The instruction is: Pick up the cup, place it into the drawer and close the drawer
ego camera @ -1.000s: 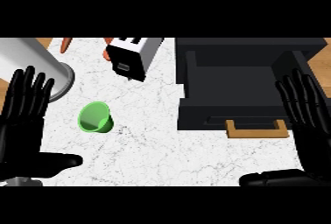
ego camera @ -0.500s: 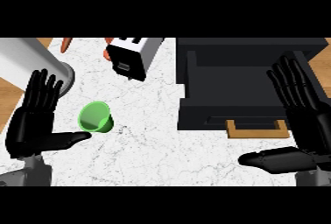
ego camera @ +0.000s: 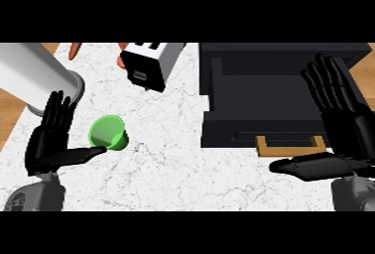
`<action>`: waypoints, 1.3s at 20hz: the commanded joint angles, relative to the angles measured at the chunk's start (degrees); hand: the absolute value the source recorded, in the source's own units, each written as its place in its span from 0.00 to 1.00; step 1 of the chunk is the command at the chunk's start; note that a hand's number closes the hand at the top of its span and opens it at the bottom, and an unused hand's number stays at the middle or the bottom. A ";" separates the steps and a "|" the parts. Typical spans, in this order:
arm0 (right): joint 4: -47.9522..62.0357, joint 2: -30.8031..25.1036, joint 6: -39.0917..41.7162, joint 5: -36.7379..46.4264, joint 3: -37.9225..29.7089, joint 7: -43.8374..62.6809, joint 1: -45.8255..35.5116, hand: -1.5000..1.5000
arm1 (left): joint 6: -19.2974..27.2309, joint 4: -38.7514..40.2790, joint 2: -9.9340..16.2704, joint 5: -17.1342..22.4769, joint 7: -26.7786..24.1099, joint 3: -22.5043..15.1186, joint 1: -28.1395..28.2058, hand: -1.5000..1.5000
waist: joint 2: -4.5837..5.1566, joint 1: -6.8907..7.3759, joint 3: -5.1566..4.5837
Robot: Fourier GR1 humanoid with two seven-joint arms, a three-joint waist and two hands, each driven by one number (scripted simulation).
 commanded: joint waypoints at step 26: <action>0.44 -2.28 1.19 -2.63 -3.86 4.95 -5.82 0.00 | -7.10 65.56 10.27 -6.49 -44.56 6.76 -16.78 0.00 | 0.56 -1.27 -0.21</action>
